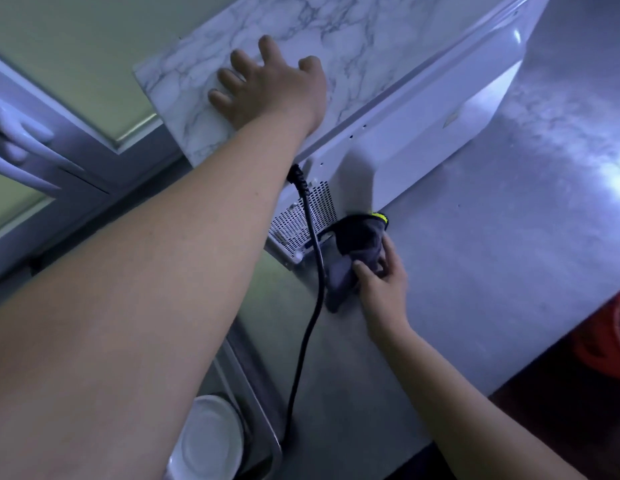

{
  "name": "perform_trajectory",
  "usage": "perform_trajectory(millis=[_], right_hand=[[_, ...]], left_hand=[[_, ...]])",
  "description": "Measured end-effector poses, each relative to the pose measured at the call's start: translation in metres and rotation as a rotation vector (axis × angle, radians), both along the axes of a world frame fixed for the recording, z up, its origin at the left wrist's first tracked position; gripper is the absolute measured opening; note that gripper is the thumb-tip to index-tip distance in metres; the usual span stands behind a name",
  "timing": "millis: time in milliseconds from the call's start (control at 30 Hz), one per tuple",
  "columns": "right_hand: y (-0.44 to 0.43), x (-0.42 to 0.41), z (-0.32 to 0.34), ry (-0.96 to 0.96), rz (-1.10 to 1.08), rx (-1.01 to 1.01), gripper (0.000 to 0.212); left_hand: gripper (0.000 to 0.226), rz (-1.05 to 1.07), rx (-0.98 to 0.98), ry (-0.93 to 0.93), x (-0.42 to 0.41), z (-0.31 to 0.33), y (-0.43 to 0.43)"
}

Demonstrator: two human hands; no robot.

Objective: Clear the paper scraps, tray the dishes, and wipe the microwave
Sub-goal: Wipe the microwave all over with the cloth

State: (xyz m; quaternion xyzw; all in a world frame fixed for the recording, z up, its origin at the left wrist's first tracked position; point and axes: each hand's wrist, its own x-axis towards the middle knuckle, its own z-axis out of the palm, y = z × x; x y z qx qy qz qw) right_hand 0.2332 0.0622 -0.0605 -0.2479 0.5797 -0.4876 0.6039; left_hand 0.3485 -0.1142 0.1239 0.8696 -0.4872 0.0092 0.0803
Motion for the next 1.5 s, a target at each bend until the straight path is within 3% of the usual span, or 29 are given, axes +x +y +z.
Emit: perform_trajectory(millis=[167, 300, 367, 467, 600, 767, 867, 1033, 1233, 1367, 1500], right_hand=[[-0.020, 0.056, 0.005, -0.153, -0.089, 0.070, 0.046], [0.008, 0.091, 0.006, -0.200, -0.061, 0.124, 0.050], [0.021, 0.091, 0.004, -0.159, 0.015, 0.113, 0.048], [0.028, 0.062, 0.002, -0.273, 0.230, 0.064, 0.048], [0.038, 0.006, 0.001, -0.175, 0.501, 0.046, 0.058], [0.056, -0.059, 0.008, -0.112, 0.291, -0.033, 0.065], [0.044, -0.093, 0.016, 0.021, 0.209, -0.096, 0.076], [-0.021, -0.140, 0.030, 0.191, 0.011, -0.169, 0.069], [-0.124, -0.171, 0.034, 0.091, -0.331, -0.092, 0.055], [-0.169, -0.170, 0.043, -0.006, -0.334, -0.058, 0.054], [-0.181, -0.175, 0.034, -0.457, -0.297, 0.082, 0.032]], left_hand=[[0.068, -0.003, 0.014, -0.002, 0.001, -0.001, -0.003], [0.067, 0.007, 0.016, -0.010, 0.000, -0.002, -0.005], [0.066, 0.008, 0.010, -0.001, 0.000, -0.001, -0.004], [0.066, 0.010, 0.008, -0.006, 0.001, -0.001, -0.004], [0.068, 0.006, 0.026, -0.011, 0.000, 0.002, -0.003], [0.068, 0.018, 0.041, 0.007, -0.002, 0.004, -0.001], [0.067, 0.010, 0.039, 0.005, -0.001, 0.004, 0.002], [0.067, 0.013, 0.026, 0.010, -0.001, 0.004, 0.004], [0.062, 0.000, -0.014, -0.001, 0.003, 0.002, 0.005], [0.055, -0.001, -0.039, -0.003, 0.004, 0.000, 0.006], [0.049, 0.020, -0.053, 0.012, 0.002, 0.002, 0.006]])
